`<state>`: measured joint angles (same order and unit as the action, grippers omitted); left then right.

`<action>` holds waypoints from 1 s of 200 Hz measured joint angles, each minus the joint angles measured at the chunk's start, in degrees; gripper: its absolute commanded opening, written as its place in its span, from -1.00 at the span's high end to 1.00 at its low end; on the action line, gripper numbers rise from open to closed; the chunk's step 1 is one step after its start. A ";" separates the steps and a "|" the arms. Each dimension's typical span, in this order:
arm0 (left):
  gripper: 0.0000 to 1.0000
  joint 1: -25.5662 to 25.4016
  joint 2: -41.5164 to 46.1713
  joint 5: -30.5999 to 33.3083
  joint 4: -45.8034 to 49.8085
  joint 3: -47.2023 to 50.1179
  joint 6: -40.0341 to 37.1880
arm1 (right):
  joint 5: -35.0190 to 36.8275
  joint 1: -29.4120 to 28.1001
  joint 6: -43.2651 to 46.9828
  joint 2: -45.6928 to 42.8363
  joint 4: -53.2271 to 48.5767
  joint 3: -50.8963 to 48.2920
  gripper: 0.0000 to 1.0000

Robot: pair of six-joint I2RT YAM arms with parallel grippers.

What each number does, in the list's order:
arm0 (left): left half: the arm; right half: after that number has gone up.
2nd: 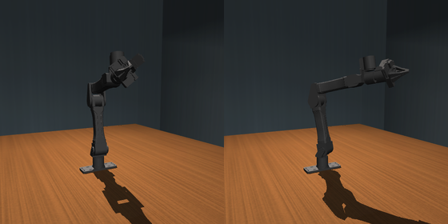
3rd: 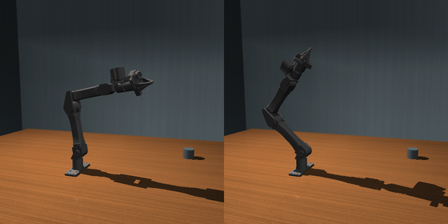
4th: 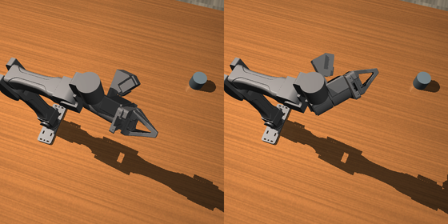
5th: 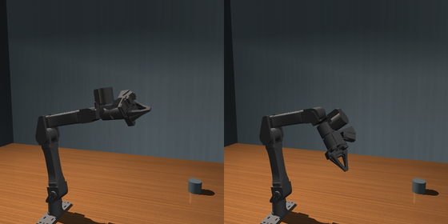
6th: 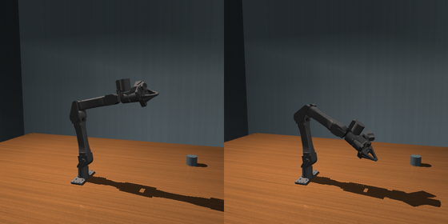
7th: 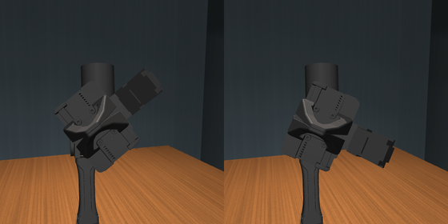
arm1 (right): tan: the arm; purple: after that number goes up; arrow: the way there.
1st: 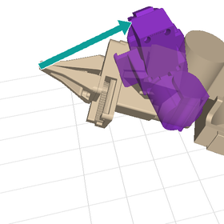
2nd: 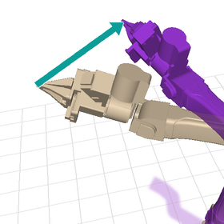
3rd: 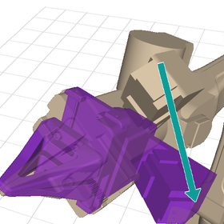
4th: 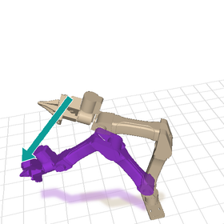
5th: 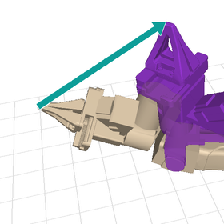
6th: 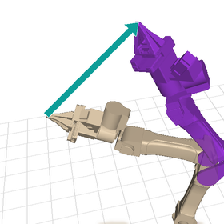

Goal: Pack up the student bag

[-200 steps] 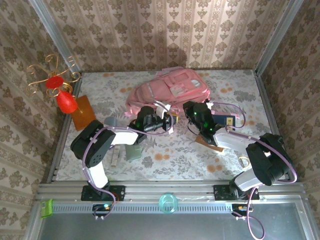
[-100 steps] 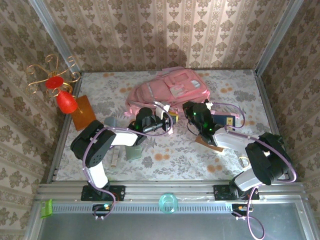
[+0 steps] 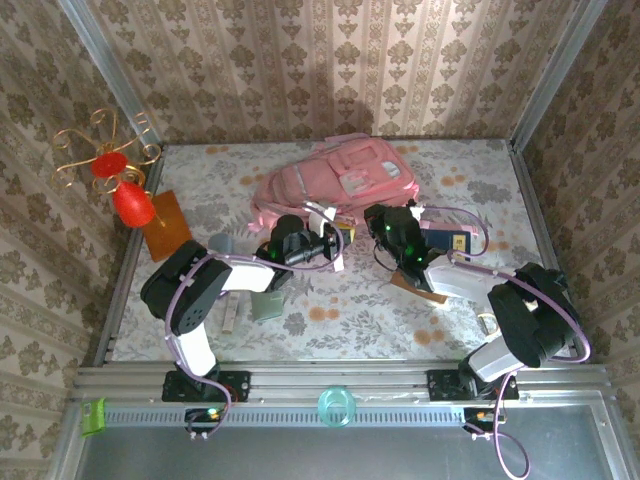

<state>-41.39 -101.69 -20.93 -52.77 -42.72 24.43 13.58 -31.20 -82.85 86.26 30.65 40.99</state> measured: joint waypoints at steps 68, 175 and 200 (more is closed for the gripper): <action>0.90 0.39 0.00 0.17 -0.90 1.44 0.00 | 0.26 -0.17 0.63 0.00 -0.20 0.00 1.00; 1.00 1.40 2.54 2.89 -0.94 6.60 -0.50 | 1.73 -0.63 4.90 0.00 -2.82 0.00 1.00; 1.00 1.42 4.42 4.94 1.84 7.02 -1.14 | 2.27 -0.74 5.77 0.00 -2.97 0.00 1.00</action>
<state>-39.97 -97.27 -15.99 -50.94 -35.70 23.29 15.86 -31.94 -77.08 86.26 27.68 40.99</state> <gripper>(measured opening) 0.081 0.063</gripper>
